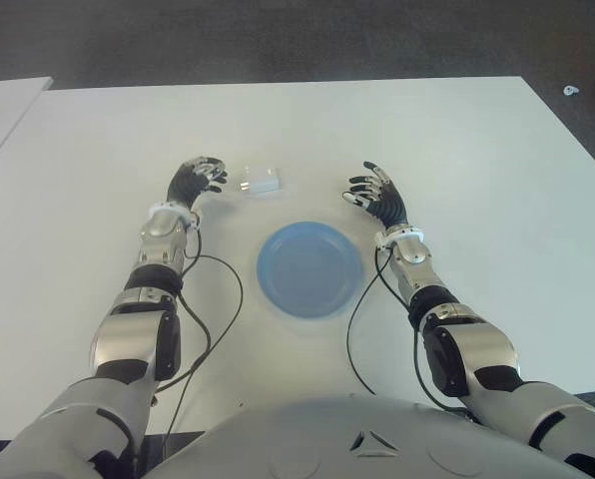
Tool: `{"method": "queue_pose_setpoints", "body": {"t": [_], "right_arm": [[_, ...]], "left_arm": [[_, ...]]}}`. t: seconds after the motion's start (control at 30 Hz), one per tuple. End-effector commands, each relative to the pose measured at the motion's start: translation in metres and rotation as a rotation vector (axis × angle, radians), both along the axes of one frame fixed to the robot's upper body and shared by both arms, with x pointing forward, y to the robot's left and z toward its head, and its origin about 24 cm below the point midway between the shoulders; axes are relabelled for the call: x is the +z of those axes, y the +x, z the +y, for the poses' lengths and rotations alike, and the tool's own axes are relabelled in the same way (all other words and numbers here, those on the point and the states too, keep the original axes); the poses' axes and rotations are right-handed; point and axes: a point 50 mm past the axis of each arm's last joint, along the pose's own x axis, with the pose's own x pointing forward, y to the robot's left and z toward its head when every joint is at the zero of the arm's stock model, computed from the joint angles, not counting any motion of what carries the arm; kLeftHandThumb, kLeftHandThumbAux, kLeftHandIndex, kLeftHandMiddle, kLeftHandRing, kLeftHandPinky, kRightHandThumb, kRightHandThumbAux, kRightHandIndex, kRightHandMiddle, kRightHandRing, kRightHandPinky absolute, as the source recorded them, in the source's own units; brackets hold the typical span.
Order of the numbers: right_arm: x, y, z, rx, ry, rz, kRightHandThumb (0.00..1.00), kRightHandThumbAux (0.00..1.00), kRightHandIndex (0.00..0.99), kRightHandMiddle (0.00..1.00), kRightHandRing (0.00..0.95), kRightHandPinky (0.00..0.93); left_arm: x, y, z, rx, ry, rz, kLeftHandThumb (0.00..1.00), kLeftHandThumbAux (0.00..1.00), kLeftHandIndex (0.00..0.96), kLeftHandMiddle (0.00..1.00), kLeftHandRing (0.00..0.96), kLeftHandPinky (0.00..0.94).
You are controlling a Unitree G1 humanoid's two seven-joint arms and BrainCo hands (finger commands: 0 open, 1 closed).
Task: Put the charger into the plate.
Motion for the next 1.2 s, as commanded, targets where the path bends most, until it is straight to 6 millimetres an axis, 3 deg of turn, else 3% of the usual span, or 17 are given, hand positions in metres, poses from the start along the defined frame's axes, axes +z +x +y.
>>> {"method": "queue_pose_setpoints", "body": {"t": [0.03, 0.1, 0.27, 0.3, 0.33, 0.4, 0.53, 0.57, 0.7, 0.8, 0.9, 1.2], "right_arm": [[-0.046, -0.034, 0.000, 0.004, -0.026, 0.233, 0.350, 0.749, 0.128, 0.353, 0.354, 0.354], [-0.046, -0.034, 0.001, 0.007, -0.034, 0.237, 0.389, 0.734, 0.145, 0.354, 0.354, 0.354], [-0.046, -0.033, 0.002, 0.010, -0.043, 0.240, 0.412, 0.719, 0.163, 0.349, 0.350, 0.353], [-0.046, -0.033, 0.002, 0.011, -0.045, 0.240, 0.414, 0.716, 0.167, 0.347, 0.349, 0.353], [-0.046, -0.033, 0.002, 0.012, -0.045, 0.240, 0.415, 0.715, 0.168, 0.346, 0.349, 0.352], [-0.046, -0.033, 0.002, 0.012, -0.047, 0.241, 0.416, 0.710, 0.171, 0.343, 0.347, 0.351], [-0.046, -0.033, 0.002, 0.012, -0.046, 0.242, 0.413, 0.705, 0.174, 0.340, 0.345, 0.350], [-0.046, -0.033, 0.002, 0.012, -0.046, 0.242, 0.411, 0.704, 0.175, 0.339, 0.344, 0.351], [-0.046, -0.033, 0.003, 0.012, -0.049, 0.244, 0.405, 0.703, 0.177, 0.336, 0.342, 0.349], [-0.046, -0.032, 0.003, 0.013, -0.051, 0.246, 0.403, 0.704, 0.177, 0.335, 0.342, 0.349], [-0.046, -0.032, 0.003, 0.015, -0.050, 0.247, 0.410, 0.707, 0.180, 0.337, 0.342, 0.346], [-0.047, -0.033, 0.003, 0.014, -0.038, 0.248, 0.436, 0.710, 0.194, 0.351, 0.351, 0.354]], "left_arm": [[0.026, 0.017, -0.006, -0.013, 0.106, -0.077, 0.175, 0.698, 0.525, 0.652, 0.670, 0.665], [0.036, 0.024, -0.008, -0.017, 0.199, -0.116, 0.233, 0.694, 0.585, 0.710, 0.720, 0.696], [0.052, 0.033, -0.015, -0.030, 0.346, -0.203, 0.326, 0.674, 0.602, 0.746, 0.751, 0.713], [0.055, 0.035, -0.018, -0.034, 0.395, -0.224, 0.459, 0.684, 0.541, 0.741, 0.745, 0.695], [0.059, 0.038, -0.022, -0.042, 0.469, -0.250, 0.506, 0.687, 0.520, 0.740, 0.742, 0.688], [0.063, 0.040, -0.027, -0.051, 0.556, -0.284, 0.615, 0.695, 0.465, 0.694, 0.698, 0.629], [0.064, 0.043, -0.032, -0.076, 0.717, -0.304, 0.668, 0.700, 0.433, 0.567, 0.559, 0.507], [0.063, 0.043, -0.033, -0.084, 0.744, -0.302, 0.563, 0.627, 0.383, 0.500, 0.490, 0.442], [0.053, 0.041, -0.037, -0.126, 0.831, -0.275, 0.374, 0.486, 0.225, 0.309, 0.289, 0.260], [0.042, 0.038, -0.041, -0.175, 0.881, -0.243, 0.338, 0.453, 0.154, 0.230, 0.212, 0.188], [0.039, 0.038, -0.045, -0.240, 0.952, -0.229, 0.334, 0.379, 0.040, 0.066, 0.056, 0.049], [0.024, 0.035, -0.054, -0.385, 1.251, -0.196, 0.310, 0.238, 0.001, 0.002, 0.001, 0.001]]}}
